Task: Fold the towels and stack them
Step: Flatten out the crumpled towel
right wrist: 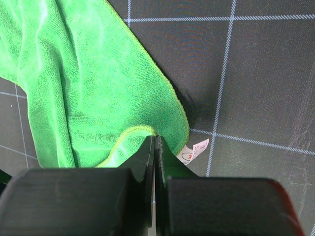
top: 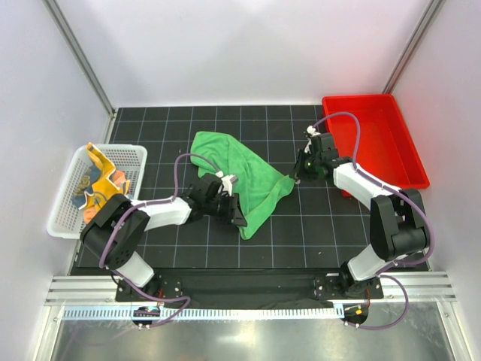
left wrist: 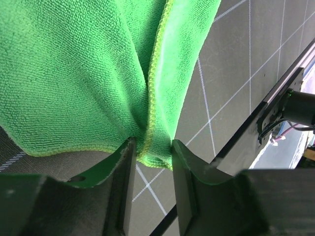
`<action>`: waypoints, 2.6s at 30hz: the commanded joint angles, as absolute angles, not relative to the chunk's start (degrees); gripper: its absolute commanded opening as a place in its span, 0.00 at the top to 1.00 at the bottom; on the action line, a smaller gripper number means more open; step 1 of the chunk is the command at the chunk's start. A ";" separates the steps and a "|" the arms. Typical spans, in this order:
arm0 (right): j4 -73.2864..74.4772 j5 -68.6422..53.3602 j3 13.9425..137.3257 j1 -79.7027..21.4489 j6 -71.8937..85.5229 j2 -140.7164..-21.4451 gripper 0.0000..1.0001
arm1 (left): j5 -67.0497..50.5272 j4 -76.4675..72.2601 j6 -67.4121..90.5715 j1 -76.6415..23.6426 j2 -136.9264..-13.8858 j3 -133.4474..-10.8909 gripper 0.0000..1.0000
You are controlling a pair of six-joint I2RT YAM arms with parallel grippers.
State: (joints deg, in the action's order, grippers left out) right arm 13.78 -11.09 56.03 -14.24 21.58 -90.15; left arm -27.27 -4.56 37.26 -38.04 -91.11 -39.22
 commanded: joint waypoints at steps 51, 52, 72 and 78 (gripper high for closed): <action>21.09 -3.10 88.51 -20.74 18.38 -48.77 0.99 | -5.47 48.35 17.41 -39.73 -70.66 -113.40 1.00; 21.09 -1.86 87.11 -20.83 17.67 -49.56 0.99 | -3.97 47.99 16.97 -39.73 -71.53 -112.68 1.00; 20.03 -5.96 81.67 -20.83 10.19 -59.70 0.99 | -5.26 43.07 9.84 -30.41 -79.65 -111.37 1.00; 22.15 -13.61 75.06 -20.83 12.48 -44.33 0.99 | -14.65 41.14 11.33 -30.94 -64.79 -101.28 1.00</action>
State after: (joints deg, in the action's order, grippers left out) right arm 21.67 -7.70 76.90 -20.88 11.84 -49.98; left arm -7.92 44.38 11.51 -30.59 -69.47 -104.53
